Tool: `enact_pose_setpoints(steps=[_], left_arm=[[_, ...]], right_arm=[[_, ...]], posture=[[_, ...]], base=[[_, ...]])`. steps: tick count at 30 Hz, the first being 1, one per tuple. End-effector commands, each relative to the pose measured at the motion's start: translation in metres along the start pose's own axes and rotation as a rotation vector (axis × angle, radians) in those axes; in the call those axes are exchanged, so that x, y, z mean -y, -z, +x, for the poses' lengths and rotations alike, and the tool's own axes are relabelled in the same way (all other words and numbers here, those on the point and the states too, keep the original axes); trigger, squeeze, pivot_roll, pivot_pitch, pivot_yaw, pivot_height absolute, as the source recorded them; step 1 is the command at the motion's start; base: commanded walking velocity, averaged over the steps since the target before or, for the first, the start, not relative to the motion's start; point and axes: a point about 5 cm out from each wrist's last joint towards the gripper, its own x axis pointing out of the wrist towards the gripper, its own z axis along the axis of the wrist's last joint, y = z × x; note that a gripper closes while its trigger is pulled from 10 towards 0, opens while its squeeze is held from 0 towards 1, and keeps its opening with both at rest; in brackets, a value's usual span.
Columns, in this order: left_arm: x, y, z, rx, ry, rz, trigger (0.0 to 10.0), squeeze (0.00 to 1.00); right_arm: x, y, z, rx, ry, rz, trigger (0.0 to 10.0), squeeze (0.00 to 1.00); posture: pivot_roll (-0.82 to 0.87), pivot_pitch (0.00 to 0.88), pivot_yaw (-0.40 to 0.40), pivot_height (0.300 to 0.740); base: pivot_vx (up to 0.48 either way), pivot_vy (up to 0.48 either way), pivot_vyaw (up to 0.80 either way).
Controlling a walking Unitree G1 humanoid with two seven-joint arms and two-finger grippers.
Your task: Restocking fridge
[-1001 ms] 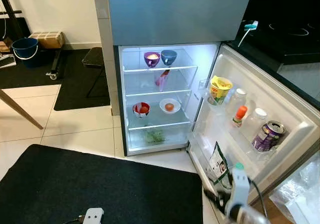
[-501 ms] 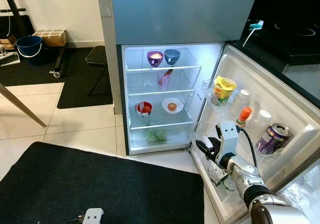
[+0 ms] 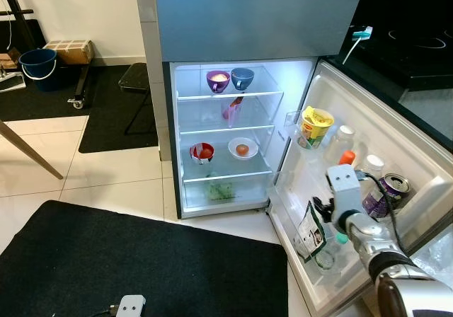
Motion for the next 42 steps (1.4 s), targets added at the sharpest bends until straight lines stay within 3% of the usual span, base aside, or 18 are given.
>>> enact_pose_setpoints(steps=[1, 6, 10, 16, 18, 20, 22, 23, 25, 26, 28, 32, 35, 36, 38, 40, 42], left_arm=[[-0.003, 0.012, -0.004, -0.050, -0.001, -0.003, 10.0, 0.00], [-0.003, 0.009, -0.004, -0.045, -0.001, -0.001, 10.0, 0.00], [-0.004, 0.008, -0.003, -0.043, 0.000, -0.001, 10.0, 0.00], [-0.003, 0.008, -0.003, -0.043, 0.003, -0.003, 10.0, 0.00], [-0.001, 0.008, -0.002, -0.043, 0.008, -0.001, 10.0, 0.00], [0.000, 0.009, -0.002, -0.048, 0.012, 0.005, 10.0, 0.00], [0.001, 0.009, -0.001, -0.054, 0.013, 0.010, 10.0, 0.00], [0.001, 0.009, -0.001, -0.054, 0.013, 0.010, 10.0, 0.00], [0.002, 0.009, -0.001, -0.058, 0.011, 0.013, 10.0, 0.00], [0.002, 0.009, -0.001, -0.058, 0.011, 0.013, 10.0, 0.00], [0.002, 0.008, 0.000, -0.057, 0.010, 0.013, 10.0, 0.00], [0.002, 0.008, 0.000, -0.061, 0.003, 0.018, 10.0, 0.00], [0.001, 0.008, -0.001, -0.065, -0.003, 0.021, 10.0, 0.00], [-0.001, 0.009, -0.001, -0.071, -0.011, 0.023, 10.0, 0.00], [-0.001, 0.009, -0.001, -0.071, -0.011, 0.023, 10.0, 0.00], [-0.002, 0.009, -0.001, -0.082, -0.022, 0.030, 10.0, 0.00], [-0.002, 0.009, -0.001, -0.082, -0.021, 0.030, 10.0, 0.00]], right_arm=[[0.006, 0.011, -0.003, -0.057, 0.052, -0.014, 10.0, 0.00], [0.006, 0.007, -0.001, -0.038, 0.067, 0.013, 10.0, 0.00], [-0.011, -0.002, 0.001, 0.035, -0.039, 0.092, 10.0, 0.00], [-0.030, 0.000, 0.002, 0.047, -0.159, 0.140, 10.0, 0.00], [-0.049, 0.022, -0.003, -0.061, -0.269, 0.117, 10.0, 0.00], [-0.070, 0.063, -0.016, -0.242, -0.383, 0.045, 10.0, 0.00], [-0.075, 0.090, -0.028, -0.346, -0.388, 0.022, 10.0, 0.00], [-0.075, 0.090, -0.028, -0.346, -0.388, 0.022, 10.0, 0.00], [-0.070, 0.121, -0.043, -0.459, -0.317, 0.029, 10.0, 0.00], [-0.070, 0.121, -0.043, -0.459, -0.317, 0.029, 10.0, 0.00], [-0.059, 0.149, -0.059, -0.545, -0.222, 0.066, 10.0, 0.00], [-0.043, 0.169, -0.075, -0.597, -0.116, 0.102, 10.0, 0.00], [-0.035, 0.174, -0.079, -0.605, -0.068, 0.123, 10.0, 0.00], [-0.027, 0.180, -0.085, -0.610, -0.007, 0.160, 10.0, 0.00], [-0.027, 0.180, -0.085, -0.610, -0.007, 0.160, 10.0, 0.00], [-0.008, 0.187, -0.094, -0.601, 0.123, 0.224, 10.0, 0.00], [-0.005, 0.187, -0.094, -0.596, 0.139, 0.235, 10.0, 0.00]], posture=[[0.08, 0.033, -0.047, 0.740], [0.08, 0.034, -0.044, 0.740], [0.08, 0.033, -0.042, 0.740], [0.08, 0.033, -0.043, 0.740], [0.08, 0.027, -0.044, 0.740], [0.07, 0.025, -0.045, 0.740], [0.07, 0.018, -0.049, 0.740], [0.07, 0.018, -0.049, 0.740], [0.07, 0.012, -0.052, 0.740], [0.07, 0.012, -0.052, 0.740], [0.07, 0.002, -0.056, 0.740], [0.07, 0.000, -0.055, 0.740], [0.07, 0.000, -0.055, 0.740], [0.06, 0.000, -0.052, 0.740], [0.06, 0.000, -0.052, 0.740], [0.05, 0.000, -0.052, 0.740], [0.05, 0.000, -0.053, 0.740]], base=[[0.000, 0.000, 0.00], [0.000, 0.000, 0.00], [0.000, 0.000, 0.00], [0.000, 0.000, 0.00], [0.000, 0.000, 0.00], [0.000, 0.000, 0.00], [0.000, 0.000, 0.00], [0.000, 0.000, 0.00], [0.000, 0.000, 0.00], [0.000, 0.000, 0.00], [0.000, 0.000, 0.00], [0.000, 0.000, 0.00], [0.000, 0.000, 0.00], [0.000, 0.000, 0.00], [0.000, 0.000, 0.00], [0.000, 0.000, 0.00], [0.000, 0.000, 0.00]])
